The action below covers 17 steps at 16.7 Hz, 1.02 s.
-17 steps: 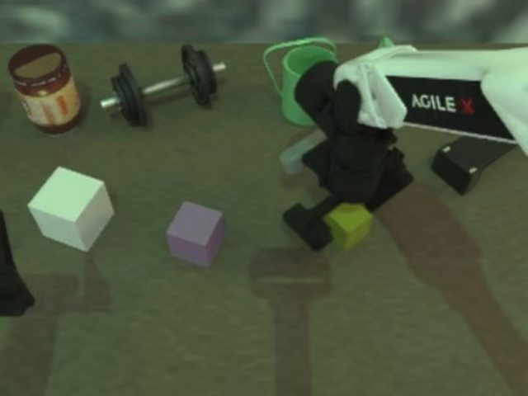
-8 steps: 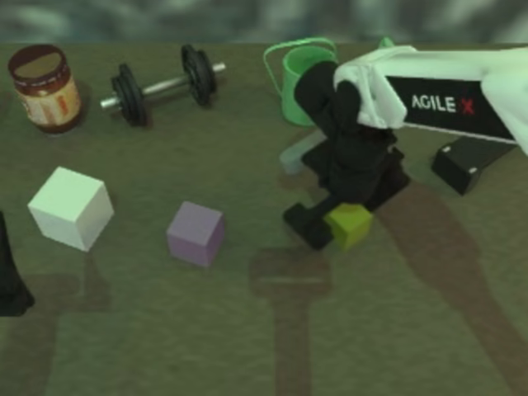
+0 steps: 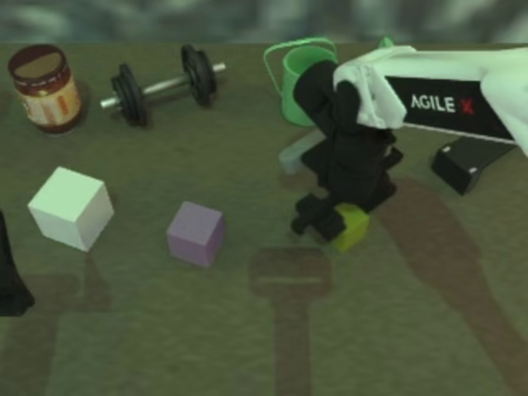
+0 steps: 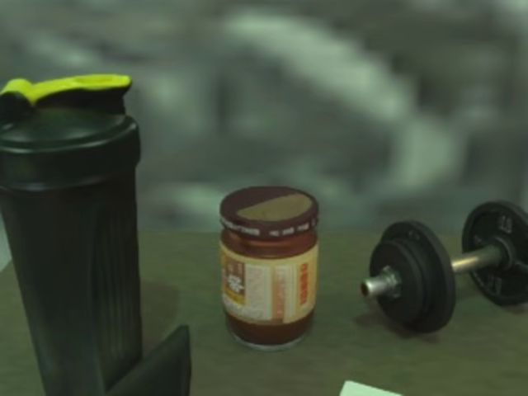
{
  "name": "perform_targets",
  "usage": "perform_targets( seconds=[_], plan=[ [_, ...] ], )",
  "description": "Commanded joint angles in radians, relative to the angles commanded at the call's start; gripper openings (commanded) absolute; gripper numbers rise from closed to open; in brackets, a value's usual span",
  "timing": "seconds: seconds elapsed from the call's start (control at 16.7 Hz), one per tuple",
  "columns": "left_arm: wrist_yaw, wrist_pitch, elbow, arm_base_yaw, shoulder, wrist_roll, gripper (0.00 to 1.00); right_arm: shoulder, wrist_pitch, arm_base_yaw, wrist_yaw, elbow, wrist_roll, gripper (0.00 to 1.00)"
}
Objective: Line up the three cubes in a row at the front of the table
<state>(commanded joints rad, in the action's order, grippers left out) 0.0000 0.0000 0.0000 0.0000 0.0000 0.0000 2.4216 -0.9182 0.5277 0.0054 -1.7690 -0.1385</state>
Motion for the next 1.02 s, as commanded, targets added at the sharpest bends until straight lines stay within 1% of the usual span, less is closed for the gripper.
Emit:
perform_targets(
  seconds=[0.06, 0.6, 0.72, 1.02],
  plan=[
    [0.000, 0.000, 0.000, 0.000, 0.000, 0.000, 1.00, 0.000, 0.000, 0.000, 0.000, 0.000, 0.000, 0.00],
    [0.000, 0.000, 0.000, 0.000, 0.000, 0.000, 1.00, -0.032, -0.013, -0.002, -0.004, -0.011, 0.003, 0.00],
    [0.000, 0.000, 0.000, 0.000, 0.000, 0.000, 1.00, -0.042, -0.051, 0.002, -0.004, -0.039, 0.001, 0.00],
    [0.000, 0.000, 0.000, 0.000, 0.000, 0.000, 1.00, -0.098, -0.216, 0.006, -0.005, -0.141, 0.002, 0.00]
  ],
)
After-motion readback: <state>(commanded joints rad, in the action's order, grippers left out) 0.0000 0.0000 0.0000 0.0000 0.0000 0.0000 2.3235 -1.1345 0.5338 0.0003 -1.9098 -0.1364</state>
